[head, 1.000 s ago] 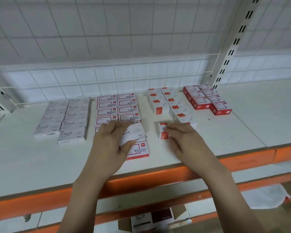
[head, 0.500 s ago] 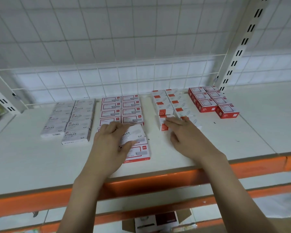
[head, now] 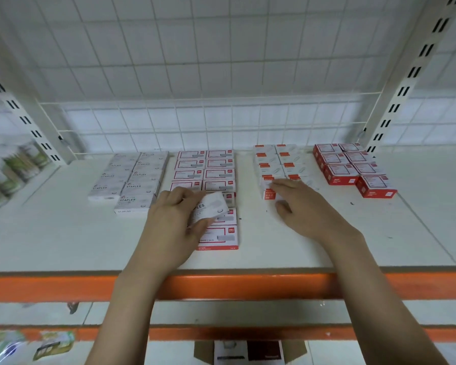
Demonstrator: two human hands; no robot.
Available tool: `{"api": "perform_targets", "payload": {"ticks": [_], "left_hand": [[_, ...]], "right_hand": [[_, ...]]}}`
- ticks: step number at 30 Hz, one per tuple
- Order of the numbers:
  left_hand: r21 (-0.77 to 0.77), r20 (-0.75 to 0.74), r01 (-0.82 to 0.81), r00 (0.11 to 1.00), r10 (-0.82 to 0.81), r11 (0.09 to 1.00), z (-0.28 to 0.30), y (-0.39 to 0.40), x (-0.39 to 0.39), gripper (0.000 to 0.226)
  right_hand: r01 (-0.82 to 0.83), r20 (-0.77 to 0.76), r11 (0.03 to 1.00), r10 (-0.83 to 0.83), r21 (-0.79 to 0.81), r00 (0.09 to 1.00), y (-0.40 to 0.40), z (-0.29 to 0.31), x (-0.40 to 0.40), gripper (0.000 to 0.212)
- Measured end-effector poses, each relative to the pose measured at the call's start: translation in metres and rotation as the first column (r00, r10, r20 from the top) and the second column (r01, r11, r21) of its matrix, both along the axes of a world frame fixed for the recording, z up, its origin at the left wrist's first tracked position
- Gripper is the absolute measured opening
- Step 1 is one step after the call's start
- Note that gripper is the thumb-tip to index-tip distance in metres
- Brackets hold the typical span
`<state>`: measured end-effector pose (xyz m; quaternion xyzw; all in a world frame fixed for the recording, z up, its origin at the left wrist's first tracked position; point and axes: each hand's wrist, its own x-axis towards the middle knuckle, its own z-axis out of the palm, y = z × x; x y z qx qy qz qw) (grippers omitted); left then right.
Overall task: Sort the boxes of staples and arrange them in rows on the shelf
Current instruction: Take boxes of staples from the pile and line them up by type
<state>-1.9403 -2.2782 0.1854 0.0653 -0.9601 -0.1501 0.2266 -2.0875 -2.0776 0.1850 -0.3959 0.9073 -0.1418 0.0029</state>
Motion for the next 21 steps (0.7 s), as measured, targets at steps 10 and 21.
{"api": "perform_targets", "payload": {"ticks": [10, 21], "left_hand": [[0.014, 0.021, -0.039, 0.999, 0.039, 0.999, -0.011, 0.001, 0.013, 0.047], [0.049, 0.013, -0.057, 0.998, 0.057, 0.997, -0.003, -0.068, 0.033, 0.044]], "right_hand": [[-0.013, 0.006, 0.999, 0.013, -0.037, 1.000, -0.001, -0.001, 0.004, 0.047], [-0.089, -0.005, 0.992, 0.089, -0.090, 0.996, -0.082, 0.011, 0.041, 0.046]]}}
